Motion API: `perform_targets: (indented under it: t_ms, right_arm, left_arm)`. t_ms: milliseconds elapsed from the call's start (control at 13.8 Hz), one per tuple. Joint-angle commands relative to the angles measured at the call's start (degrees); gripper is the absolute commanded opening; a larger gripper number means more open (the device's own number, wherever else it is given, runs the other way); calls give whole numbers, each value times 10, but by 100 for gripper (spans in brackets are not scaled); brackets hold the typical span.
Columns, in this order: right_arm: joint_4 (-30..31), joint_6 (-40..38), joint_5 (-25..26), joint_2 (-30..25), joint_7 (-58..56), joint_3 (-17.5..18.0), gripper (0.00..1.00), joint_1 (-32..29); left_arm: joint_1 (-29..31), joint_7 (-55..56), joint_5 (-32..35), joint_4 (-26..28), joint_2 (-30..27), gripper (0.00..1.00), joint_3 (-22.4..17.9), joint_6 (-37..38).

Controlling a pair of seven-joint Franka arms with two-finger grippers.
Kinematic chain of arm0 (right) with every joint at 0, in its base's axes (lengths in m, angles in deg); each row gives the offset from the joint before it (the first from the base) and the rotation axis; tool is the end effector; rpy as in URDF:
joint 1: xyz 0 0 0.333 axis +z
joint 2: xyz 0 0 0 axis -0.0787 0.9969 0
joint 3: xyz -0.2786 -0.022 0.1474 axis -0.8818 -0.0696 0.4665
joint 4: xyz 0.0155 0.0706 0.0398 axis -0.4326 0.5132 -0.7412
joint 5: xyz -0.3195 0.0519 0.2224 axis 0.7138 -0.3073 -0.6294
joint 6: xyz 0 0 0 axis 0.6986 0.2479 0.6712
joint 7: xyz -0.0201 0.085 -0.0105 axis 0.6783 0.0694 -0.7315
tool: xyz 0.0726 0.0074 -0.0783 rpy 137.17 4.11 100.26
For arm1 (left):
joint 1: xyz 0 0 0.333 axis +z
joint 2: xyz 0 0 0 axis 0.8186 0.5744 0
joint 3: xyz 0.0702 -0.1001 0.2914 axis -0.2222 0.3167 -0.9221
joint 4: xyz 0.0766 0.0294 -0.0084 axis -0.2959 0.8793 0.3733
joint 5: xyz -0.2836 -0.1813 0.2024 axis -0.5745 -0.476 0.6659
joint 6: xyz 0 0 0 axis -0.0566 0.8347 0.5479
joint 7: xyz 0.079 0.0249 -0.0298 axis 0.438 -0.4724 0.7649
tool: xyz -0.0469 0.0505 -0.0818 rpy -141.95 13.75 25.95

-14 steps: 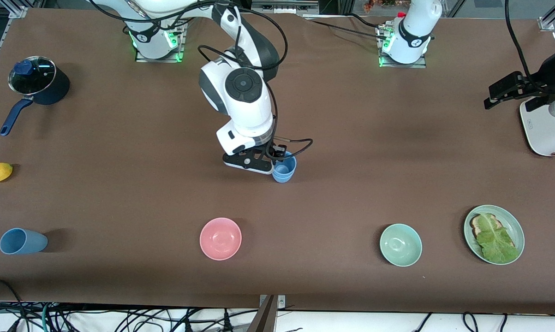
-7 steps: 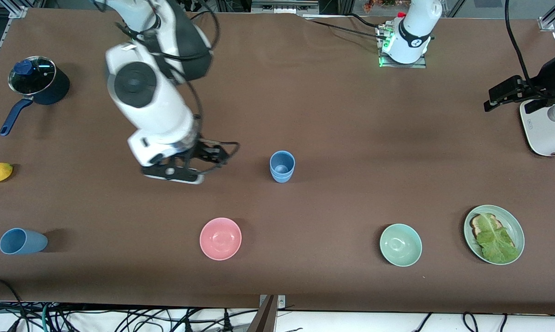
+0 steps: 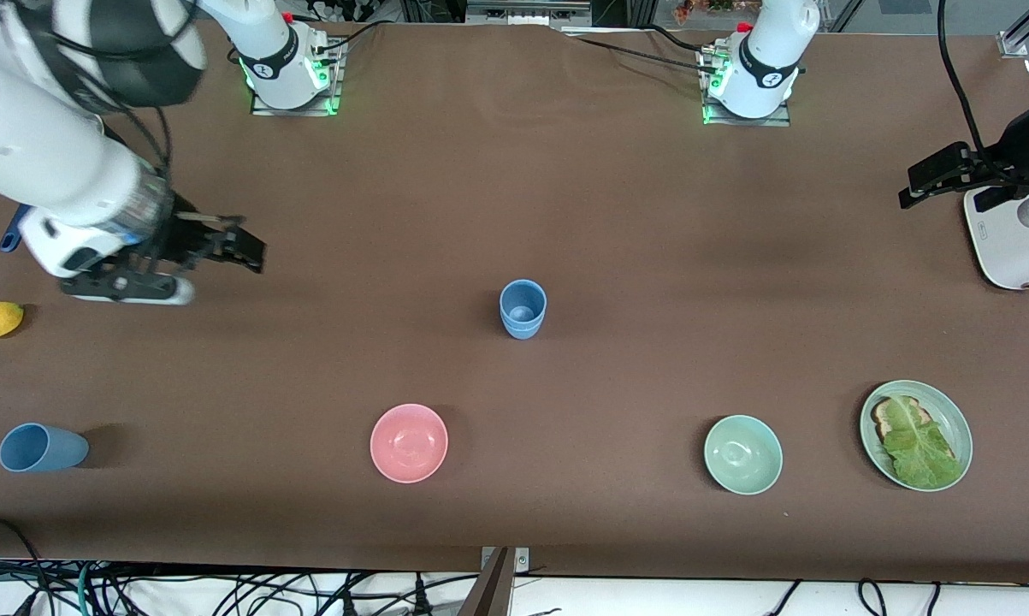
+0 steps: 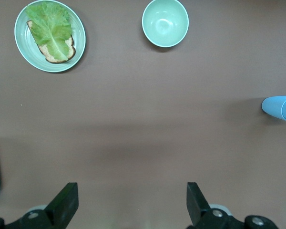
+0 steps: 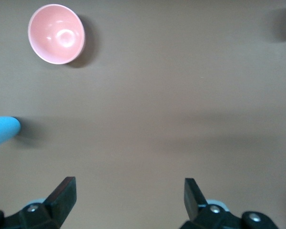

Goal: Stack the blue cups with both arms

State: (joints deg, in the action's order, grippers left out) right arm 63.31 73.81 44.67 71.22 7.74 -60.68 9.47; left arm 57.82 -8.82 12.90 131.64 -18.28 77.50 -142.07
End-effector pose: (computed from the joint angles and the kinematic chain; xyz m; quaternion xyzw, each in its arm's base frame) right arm 0.5966 0.1158 0.5515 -0.9995 0.0168 0.0173 0.0184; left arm 0.5624 -0.0064 0.6392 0.9983 0.0078 -0.0420 0.0390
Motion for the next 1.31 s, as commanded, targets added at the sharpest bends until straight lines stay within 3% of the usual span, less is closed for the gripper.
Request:
perform_targets:
  t_ms: [0,218,1236]
  right_arm:
    - [75,2,-8,-74,-46,21,100,-44]
    - [75,-33,9,-100,-64,53,100,-95]
    - [30,-71,18,-94,-71,51,100,-95]
  left_arm:
    - [3,-8,13,3,2,100,3,-5]
    - [3,-7,13,3,2,100,2,-5]
    - [2,-6,21,2,3,100,3,-5]
